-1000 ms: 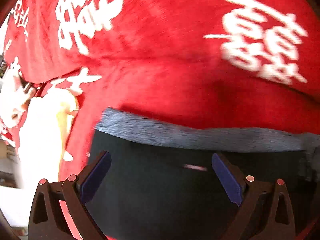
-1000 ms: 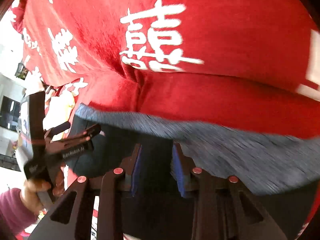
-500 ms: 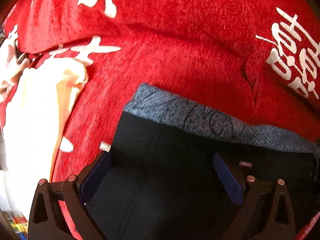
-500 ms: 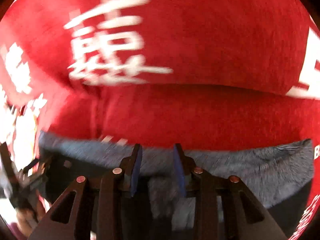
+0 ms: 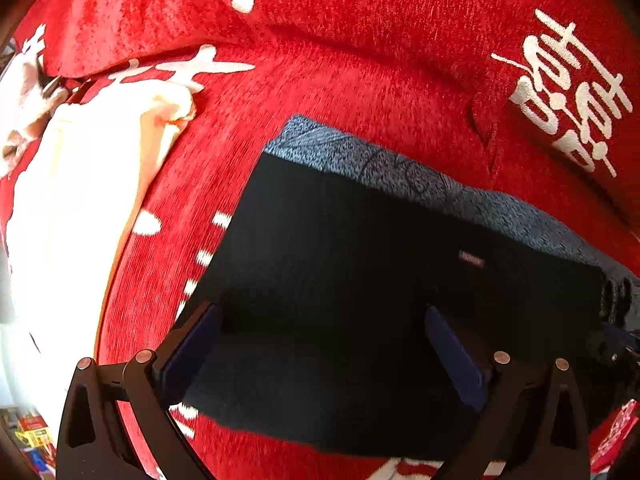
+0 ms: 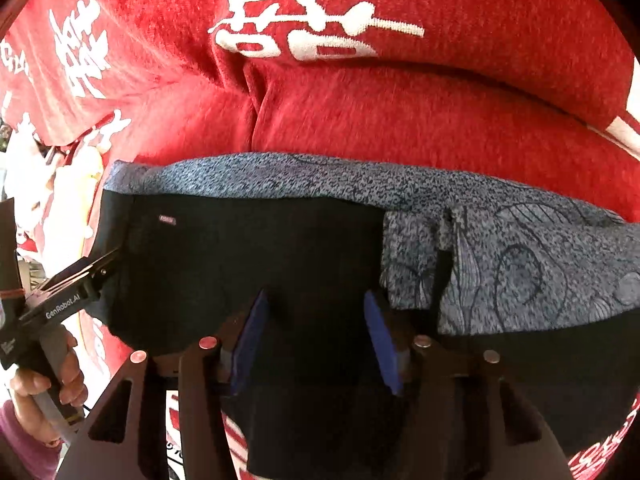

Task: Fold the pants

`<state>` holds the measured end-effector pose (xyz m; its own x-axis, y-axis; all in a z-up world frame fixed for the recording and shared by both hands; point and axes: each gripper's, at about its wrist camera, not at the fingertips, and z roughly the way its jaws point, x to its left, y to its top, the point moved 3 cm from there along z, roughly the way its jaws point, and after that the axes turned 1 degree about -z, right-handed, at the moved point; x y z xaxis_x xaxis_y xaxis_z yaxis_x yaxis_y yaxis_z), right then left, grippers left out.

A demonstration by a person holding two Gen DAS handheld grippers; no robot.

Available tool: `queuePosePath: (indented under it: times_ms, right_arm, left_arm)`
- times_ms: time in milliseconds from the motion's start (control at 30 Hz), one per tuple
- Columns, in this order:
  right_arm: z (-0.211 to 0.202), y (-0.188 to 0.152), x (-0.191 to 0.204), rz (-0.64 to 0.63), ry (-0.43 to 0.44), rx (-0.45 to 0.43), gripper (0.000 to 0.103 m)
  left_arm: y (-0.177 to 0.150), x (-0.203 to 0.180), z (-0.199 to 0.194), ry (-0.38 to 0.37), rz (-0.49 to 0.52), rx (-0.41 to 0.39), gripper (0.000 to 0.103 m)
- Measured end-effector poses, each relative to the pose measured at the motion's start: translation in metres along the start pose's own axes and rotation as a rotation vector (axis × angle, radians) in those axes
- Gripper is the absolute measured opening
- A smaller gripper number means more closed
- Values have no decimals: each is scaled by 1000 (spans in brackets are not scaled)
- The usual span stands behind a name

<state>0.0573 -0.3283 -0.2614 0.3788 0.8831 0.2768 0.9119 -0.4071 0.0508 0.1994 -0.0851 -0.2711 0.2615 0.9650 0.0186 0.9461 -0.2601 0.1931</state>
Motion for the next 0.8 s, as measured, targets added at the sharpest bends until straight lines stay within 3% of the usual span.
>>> queuePosePath:
  times_ms: [233, 333, 467, 800]
  right_arm:
    - [-5, -37, 2, 57, 45, 62, 58]
    - [0, -51, 7, 4, 32, 74, 58]
    - [3, -52, 16, -68, 21, 77, 72]
    - [7, -53, 23, -98, 18, 72, 78]
  left_arm:
    - [-16, 8, -15, 0, -35, 4, 102]
    - [-21, 9, -17, 7, -42, 11, 102]
    - [-23, 8, -17, 13, -39, 16, 102]
    - [-23, 11, -17, -10, -52, 23, 102]
